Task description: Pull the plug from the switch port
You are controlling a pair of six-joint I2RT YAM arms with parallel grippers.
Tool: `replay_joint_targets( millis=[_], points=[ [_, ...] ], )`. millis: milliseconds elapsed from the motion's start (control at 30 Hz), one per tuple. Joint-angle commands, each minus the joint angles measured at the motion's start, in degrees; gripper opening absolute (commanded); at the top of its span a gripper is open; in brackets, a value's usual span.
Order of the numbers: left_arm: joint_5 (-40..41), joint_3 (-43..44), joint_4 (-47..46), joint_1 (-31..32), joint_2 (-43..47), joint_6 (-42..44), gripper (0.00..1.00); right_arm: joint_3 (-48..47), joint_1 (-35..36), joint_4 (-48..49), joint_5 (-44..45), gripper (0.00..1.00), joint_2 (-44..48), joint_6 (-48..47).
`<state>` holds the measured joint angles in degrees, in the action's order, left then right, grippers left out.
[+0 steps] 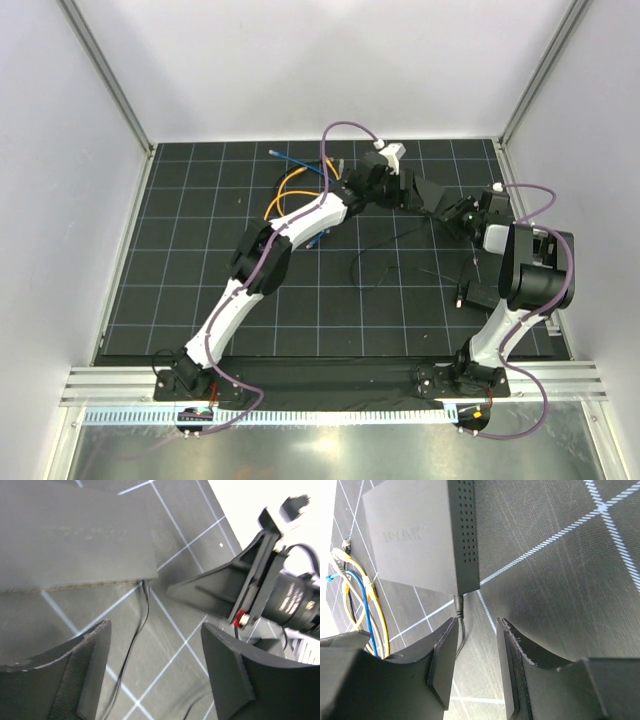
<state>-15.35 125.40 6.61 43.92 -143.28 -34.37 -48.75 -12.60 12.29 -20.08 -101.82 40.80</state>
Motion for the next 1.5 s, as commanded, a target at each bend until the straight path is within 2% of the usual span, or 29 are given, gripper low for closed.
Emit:
replay_joint_targets(
  millis=[0, 200, 367, 400, 433, 500, 533, 567, 700, 833, 933, 1100, 1200, 1233, 1367, 1467],
  points=[
    [-3.7, 6.4, -1.1, -0.3, -3.2, -1.2, 0.73, 0.2, 0.7, 6.1, -1.7, 0.44, -1.9, 2.4],
    [-4.9, 3.4, -12.1, -0.4, -5.2, -5.4, 0.73, -0.2, 1.2, 7.5, -2.3, 0.43, -3.8, 2.9],
    [-5.7, 5.1, -12.6, -0.3, -7.3, -6.9, 0.73, -0.6, 1.2, 8.8, -3.3, 0.41, -5.6, 3.7],
    [-5.1, 4.9, -12.2, -0.3, -7.3, -7.2, 0.71, -0.7, 1.2, 9.1, -3.4, 0.4, -5.8, 3.9],
    [-4.7, 4.4, -12.1, -0.3, -7.3, -8.2, 0.64, -0.7, 1.3, 9.2, -3.6, 0.4, -6.4, 4.1],
    [-3.0, 4.5, -11.2, -0.3, -7.8, -9.8, 0.56, -1.0, 1.2, 9.6, -3.6, 0.38, -6.7, 4.5],
    [-2.1, 4.8, -10.6, -0.3, -8.1, -12.4, 0.48, -1.1, 1.2, 9.9, -3.7, 0.37, -7.2, 4.6],
    [-1.2, 4.9, -9.5, -0.3, -8.4, -14.0, 0.46, -1.0, 1.2, 9.9, -3.8, 0.36, -7.3, 4.7],
    [3.3, 3.4, -7.1, -0.2, -8.1, -22.5, 0.47, -1.5, 1.3, 10.1, -3.9, 0.35, -7.9, 4.9],
    [8.9, 1.3, -6.8, 0.2, -6.6, -27.3, 0.58, -2.2, 1.9, 9.8, -3.7, 0.34, -8.4, 4.3],
    [9.8, 5.3, -3.9, 0.3, -8.1, -29.0, 0.62, -2.7, 2.3, 9.4, -3.3, 0.33, -8.7, 3.9],
    [11.5, 6.8, -4.0, 0.2, -10.5, -36.9, 0.62, -3.0, 2.4, 9.2, -3.2, 0.29, -9.0, 3.8],
    [11.4, 7.9, -5.1, 0.3, -12.3, -42.3, 0.59, -3.1, 2.5, 9.2, -3.4, 0.28, -9.2, 3.7],
    [11.3, 8.4, -5.0, 0.4, -12.8, -44.1, 0.55, -3.1, 2.5, 9.2, -3.5, 0.28, -9.3, 3.7],
    [10.3, 9.2, -4.8, 0.1, -14.1, -47.5, 0.55, -4.0, 2.4, 6.7, -3.3, 0.27, -9.2, 1.8],
    [9.7, 8.6, -7.9, 0.0, -14.7, -49.6, 0.53, -4.4, 2.4, 6.2, -3.8, 0.26, -9.4, 1.0]
  ],
)
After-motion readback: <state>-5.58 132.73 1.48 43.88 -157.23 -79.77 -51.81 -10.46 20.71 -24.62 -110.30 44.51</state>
